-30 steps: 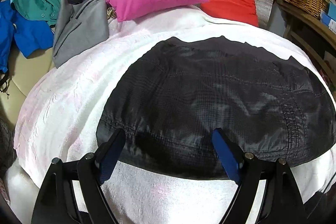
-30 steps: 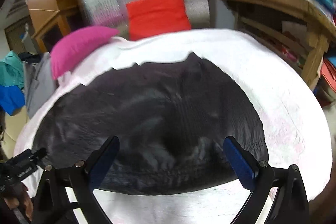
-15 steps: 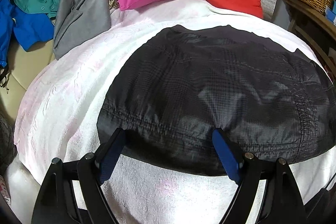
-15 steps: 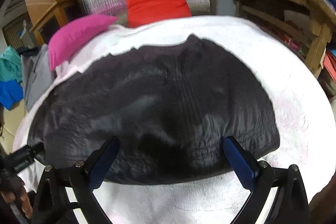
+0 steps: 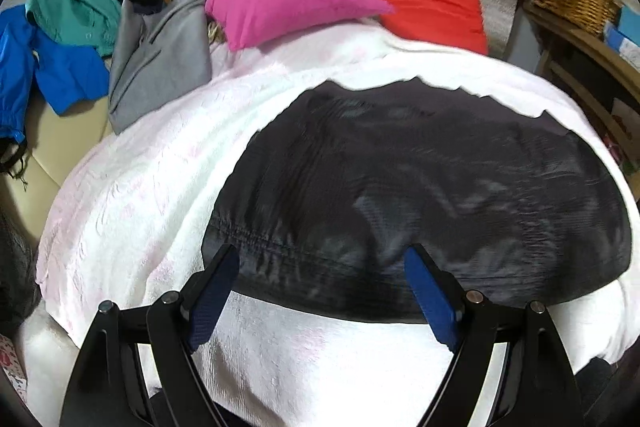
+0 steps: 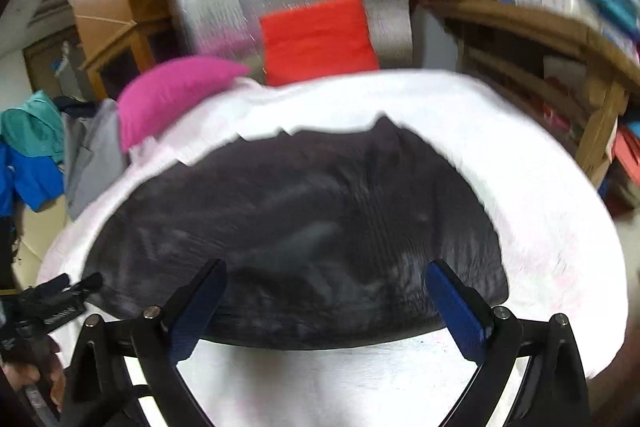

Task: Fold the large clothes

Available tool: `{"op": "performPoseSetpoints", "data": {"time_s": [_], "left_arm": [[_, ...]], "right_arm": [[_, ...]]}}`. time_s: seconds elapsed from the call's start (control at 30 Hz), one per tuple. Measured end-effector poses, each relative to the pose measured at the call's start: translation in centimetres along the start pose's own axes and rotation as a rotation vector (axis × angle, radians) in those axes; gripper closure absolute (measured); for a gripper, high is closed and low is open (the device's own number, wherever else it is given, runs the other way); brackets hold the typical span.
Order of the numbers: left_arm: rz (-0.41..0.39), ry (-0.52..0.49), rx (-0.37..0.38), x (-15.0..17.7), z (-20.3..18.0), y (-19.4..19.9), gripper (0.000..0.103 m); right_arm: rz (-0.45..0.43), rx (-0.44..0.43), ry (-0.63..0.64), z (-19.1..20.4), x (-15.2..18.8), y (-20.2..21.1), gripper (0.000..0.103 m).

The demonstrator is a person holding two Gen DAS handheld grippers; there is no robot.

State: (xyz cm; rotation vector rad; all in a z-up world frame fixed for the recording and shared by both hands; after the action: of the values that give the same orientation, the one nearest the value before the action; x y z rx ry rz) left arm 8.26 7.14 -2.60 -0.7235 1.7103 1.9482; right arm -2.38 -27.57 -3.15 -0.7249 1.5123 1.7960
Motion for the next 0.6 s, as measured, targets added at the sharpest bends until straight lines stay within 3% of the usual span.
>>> {"op": "performPoseSetpoints", "data": {"time_s": [0.3,0.6], "left_arm": [[-0.082,-0.008,0.034,-0.1,-1.0,5.5,0.017],[-0.059,0.014,0.028,0.4,-0.8,6.1,0.016]], "right_arm": [[-0.107,-0.019,0.085,3.8,1.4,6.2,0.001],[-0.082,-0.026,0.077,3.6,2.7,7.3,0.001]]}}
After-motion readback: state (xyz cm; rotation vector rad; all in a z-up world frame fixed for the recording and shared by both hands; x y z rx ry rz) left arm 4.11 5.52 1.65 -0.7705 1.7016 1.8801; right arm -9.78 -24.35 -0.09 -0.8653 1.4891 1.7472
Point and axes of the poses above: each gripper's, at about its wrist camera, not at the fingertips, and y roughly against the way its jaws point, z to its left, x to its underside, the point moved 1 cm from there along -y, roughly the way its jaws point, and after that the axes turned 4 degrees about -x, right-handed, at the moved point
